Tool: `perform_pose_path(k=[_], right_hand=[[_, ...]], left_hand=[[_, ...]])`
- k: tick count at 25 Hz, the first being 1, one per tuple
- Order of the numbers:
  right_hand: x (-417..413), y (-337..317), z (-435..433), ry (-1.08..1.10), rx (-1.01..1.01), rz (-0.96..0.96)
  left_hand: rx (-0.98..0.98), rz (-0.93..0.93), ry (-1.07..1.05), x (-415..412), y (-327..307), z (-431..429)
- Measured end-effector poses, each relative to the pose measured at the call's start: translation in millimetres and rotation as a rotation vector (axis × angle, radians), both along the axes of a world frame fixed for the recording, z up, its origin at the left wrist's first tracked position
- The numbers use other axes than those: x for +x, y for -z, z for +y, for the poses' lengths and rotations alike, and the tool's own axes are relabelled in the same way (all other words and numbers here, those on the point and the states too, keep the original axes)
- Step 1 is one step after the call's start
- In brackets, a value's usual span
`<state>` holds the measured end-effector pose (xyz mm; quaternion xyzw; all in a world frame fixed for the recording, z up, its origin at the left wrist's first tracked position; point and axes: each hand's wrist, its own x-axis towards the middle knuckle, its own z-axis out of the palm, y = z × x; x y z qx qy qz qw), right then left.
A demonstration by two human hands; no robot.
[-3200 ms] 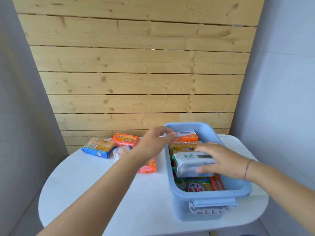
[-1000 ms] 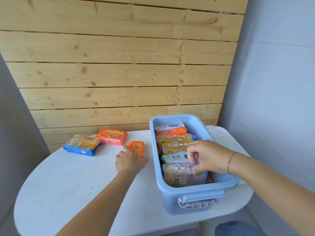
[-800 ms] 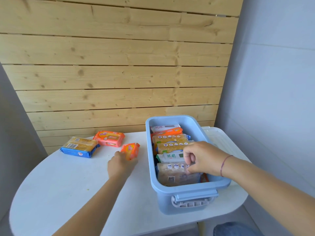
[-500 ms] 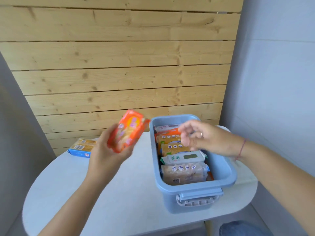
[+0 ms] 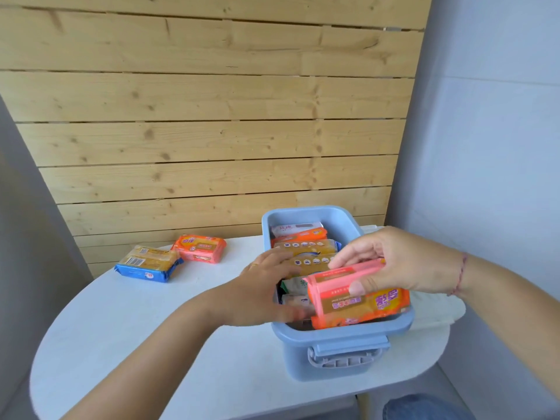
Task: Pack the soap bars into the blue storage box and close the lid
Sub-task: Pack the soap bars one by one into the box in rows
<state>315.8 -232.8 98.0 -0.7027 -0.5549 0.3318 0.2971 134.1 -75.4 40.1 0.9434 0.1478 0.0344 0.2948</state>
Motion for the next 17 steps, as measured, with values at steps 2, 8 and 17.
perform_pose_path(k=[2, 8, 17], right_hand=[[-9.9, 7.9, 6.5, -0.024, 0.002, -0.049], [-25.0, 39.8, 11.6, -0.063, -0.081, -0.066], [-38.7, 49.0, 19.3, -0.042, -0.025, -0.388]], left_hand=[[-0.020, 0.016, -0.026, 4.7, 5.1, 2.7], [0.002, -0.076, -0.053, 10.8, 12.3, 4.7], [-0.146, -0.219, -0.042, 5.2, 26.9, 7.1]])
